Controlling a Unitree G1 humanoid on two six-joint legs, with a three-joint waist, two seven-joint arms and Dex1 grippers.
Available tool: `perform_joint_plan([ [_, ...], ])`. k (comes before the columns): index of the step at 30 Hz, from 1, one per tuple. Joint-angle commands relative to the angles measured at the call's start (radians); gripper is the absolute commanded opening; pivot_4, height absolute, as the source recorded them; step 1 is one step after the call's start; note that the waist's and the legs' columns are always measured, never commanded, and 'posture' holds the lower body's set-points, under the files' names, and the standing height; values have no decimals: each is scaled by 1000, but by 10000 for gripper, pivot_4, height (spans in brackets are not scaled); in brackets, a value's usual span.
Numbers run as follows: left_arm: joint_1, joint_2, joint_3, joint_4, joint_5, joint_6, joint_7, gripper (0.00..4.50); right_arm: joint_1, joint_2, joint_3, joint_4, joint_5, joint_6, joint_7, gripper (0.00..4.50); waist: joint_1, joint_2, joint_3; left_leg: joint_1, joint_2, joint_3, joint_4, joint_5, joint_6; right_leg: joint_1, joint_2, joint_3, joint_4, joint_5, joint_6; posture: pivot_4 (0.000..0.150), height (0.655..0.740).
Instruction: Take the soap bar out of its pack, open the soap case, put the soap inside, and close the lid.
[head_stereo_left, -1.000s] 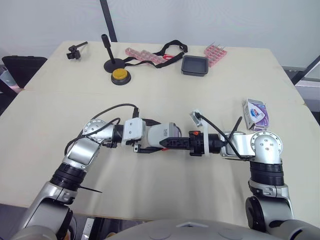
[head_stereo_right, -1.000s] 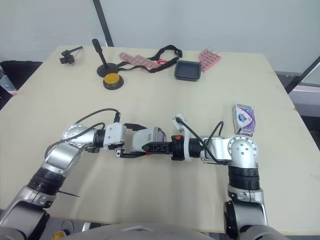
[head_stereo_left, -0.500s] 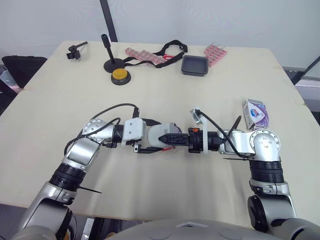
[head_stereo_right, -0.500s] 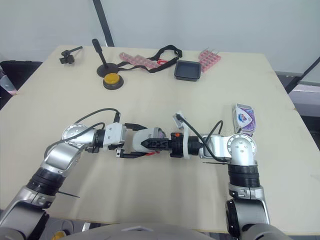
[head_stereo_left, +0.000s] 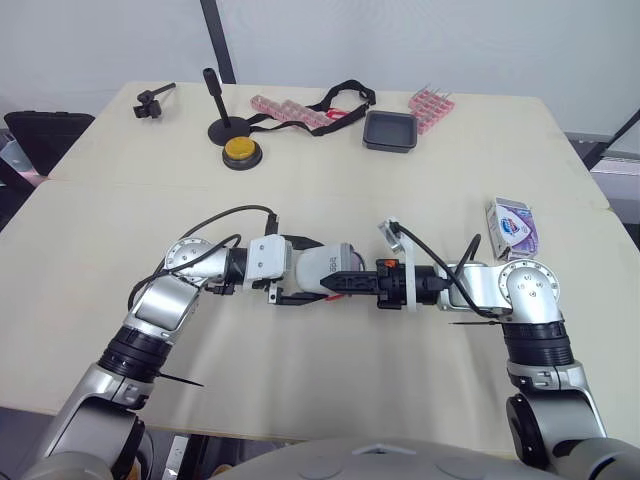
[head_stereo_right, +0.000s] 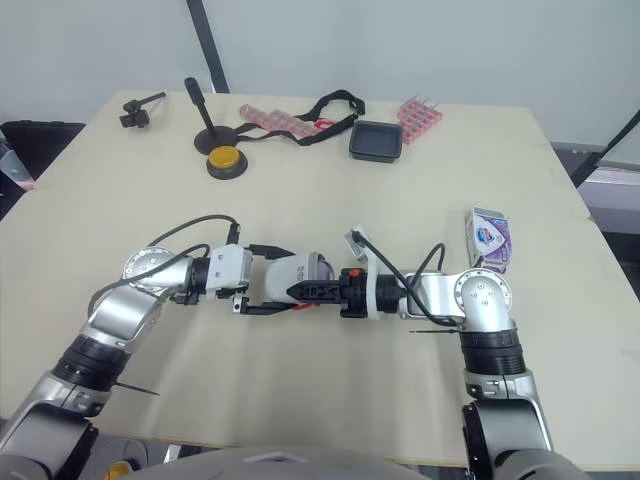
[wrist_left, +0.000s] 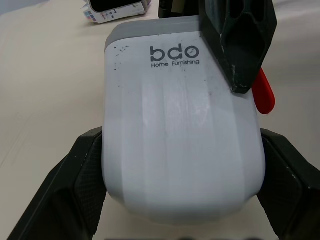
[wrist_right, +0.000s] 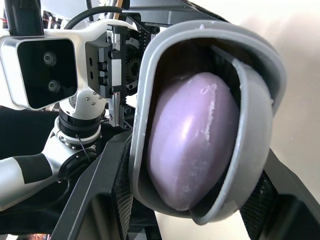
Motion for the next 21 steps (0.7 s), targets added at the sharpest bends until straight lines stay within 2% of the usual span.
perform_joint_plan([
  [1, -4, 33, 14, -13, -37, 43, -35, 44959, -16, -5, -16, -11, 60, -50, -1, 21992, -1, 0, 0, 0, 0, 0, 0, 0, 0, 0, 0, 0, 0, 0, 0, 1500, 7395],
  [7, -5, 64, 26, 6, -24, 18, -41, 44959, -21, -41, -6, -39, 3, -66, 19, 21992, 1, 0, 0, 0, 0, 0, 0, 0, 0, 0, 0, 0, 0, 0, 0, 1500, 7395],
  [15, 7, 159, 76, 112, 33, -27, -8, 44959, -114, -228, 12, -165, -178, -84, 135, 21992, -1, 0, 0, -1, 0, 0, 0, 0, 0, 0, 0, 0, 0, 0, 0, 1500, 7395],
  [18, -10, 150, 99, 123, -5, 1, 7, 44959, -167, -313, 60, -230, -295, -102, 187, 21992, 2, 0, 0, 1, 0, 0, 0, 0, 0, 0, 0, -1, -1, 0, 0, 1500, 7395],
  [21, -37, 102, 122, 53, -95, 125, 32, 44959, -252, -430, 157, -322, -422, -106, 279, 21992, 12, 0, 0, 1, 0, -1, 0, 0, 0, 0, 0, -1, -1, 0, 0, 1500, 7395],
])
